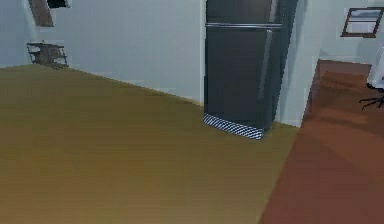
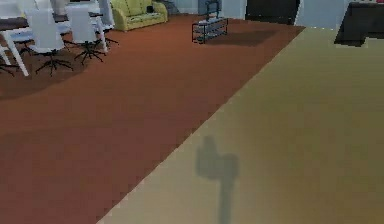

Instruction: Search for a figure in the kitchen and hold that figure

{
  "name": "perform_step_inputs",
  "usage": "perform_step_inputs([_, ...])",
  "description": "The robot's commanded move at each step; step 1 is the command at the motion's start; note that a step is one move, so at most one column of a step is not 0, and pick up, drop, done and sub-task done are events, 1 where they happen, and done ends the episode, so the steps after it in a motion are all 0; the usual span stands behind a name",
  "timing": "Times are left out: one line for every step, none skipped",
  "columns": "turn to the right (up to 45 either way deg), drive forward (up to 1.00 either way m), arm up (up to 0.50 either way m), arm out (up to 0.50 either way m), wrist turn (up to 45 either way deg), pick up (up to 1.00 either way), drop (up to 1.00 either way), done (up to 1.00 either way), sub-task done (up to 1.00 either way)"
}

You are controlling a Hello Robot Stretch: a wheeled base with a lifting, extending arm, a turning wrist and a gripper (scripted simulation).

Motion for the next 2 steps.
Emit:
perform_step_inputs([0.0, 0.20, 0.00, 0.00, 0.0, 0.00, 0.00, 0.00, 0.00])
perform_step_inputs([-45.0, 0.00, 0.00, 0.00, 0.0, 0.00, 0.00, 0.00, 0.00])
